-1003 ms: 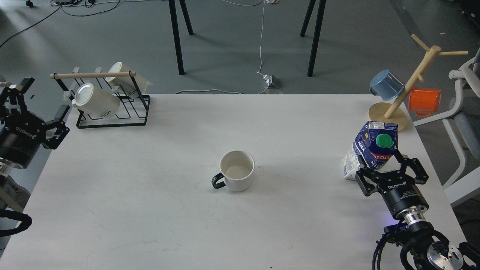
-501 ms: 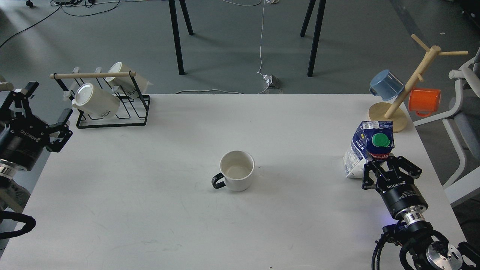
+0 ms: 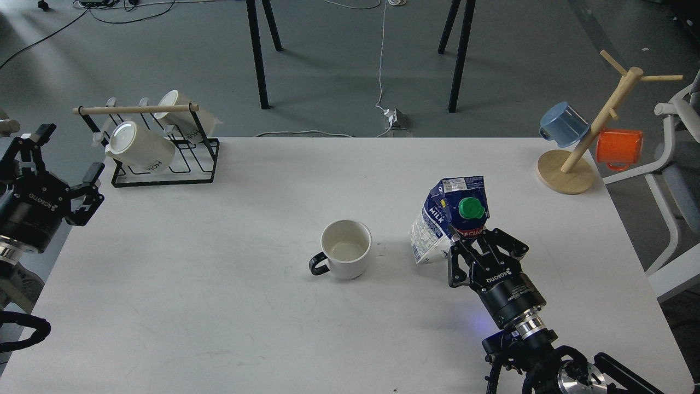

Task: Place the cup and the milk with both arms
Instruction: 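Slide the milk carton with the right gripper toward the white mug, then release the carton beside the mug and pull the right gripper back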

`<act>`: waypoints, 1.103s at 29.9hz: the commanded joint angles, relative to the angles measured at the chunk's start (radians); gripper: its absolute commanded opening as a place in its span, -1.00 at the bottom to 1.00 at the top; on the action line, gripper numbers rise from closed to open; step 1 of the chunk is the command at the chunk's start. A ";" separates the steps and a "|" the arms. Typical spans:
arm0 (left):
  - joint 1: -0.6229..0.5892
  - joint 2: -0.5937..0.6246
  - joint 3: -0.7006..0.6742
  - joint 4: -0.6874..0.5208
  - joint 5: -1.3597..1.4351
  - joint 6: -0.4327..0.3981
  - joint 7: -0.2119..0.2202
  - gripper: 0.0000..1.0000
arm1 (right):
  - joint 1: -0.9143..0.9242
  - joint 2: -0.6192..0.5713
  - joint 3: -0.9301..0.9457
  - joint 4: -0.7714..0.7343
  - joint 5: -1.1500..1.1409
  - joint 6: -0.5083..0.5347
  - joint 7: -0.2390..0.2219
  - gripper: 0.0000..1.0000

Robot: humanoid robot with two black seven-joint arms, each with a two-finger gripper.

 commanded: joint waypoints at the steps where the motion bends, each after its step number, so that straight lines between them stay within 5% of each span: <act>1: 0.002 0.000 -0.001 0.002 0.000 0.000 0.000 0.99 | -0.001 0.036 -0.017 -0.011 -0.042 0.000 0.000 -0.45; 33: 0.006 -0.001 -0.001 0.016 -0.002 0.000 0.000 0.99 | 0.002 0.068 -0.027 -0.067 -0.068 0.000 -0.002 -0.21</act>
